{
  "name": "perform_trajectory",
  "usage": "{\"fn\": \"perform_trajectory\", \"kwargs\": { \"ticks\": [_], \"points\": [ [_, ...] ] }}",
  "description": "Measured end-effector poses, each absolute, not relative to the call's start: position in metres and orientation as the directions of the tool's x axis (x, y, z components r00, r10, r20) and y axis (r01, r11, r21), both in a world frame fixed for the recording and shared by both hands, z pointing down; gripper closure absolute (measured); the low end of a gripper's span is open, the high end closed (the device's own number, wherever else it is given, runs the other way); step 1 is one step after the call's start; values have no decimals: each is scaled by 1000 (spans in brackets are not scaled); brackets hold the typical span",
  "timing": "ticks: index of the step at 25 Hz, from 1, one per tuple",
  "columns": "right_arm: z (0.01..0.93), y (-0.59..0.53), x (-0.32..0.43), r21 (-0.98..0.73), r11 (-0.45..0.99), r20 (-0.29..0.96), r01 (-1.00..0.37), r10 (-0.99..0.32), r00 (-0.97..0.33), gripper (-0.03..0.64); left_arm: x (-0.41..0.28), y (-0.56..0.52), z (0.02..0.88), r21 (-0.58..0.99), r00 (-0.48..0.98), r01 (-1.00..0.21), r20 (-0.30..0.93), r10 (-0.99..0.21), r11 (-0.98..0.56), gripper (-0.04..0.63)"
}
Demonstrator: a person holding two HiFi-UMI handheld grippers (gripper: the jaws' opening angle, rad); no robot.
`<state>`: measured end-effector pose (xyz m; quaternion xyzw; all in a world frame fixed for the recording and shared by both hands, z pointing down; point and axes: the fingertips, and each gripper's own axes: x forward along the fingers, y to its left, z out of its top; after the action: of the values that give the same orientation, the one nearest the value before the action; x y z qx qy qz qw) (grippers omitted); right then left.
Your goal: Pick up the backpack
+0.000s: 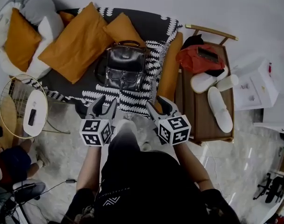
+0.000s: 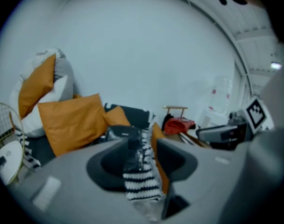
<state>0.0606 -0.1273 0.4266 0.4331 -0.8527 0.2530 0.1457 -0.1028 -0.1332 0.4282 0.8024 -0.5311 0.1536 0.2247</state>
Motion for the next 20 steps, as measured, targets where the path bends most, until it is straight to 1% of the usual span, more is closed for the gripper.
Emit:
{"fn": "perform_trajectory", "kwargs": {
  "ticks": [9,20],
  "points": [
    [479,-221,34,-282,453,568,-846,-632,-528,445,-136,-229,482,196,422,-903,570,-705,-382,393],
    [556,-297,27,-259,375,661,-890,-603,-446,436,-159,-307,568,212,436,-890,652,-620,-404,388]
  ]
}}
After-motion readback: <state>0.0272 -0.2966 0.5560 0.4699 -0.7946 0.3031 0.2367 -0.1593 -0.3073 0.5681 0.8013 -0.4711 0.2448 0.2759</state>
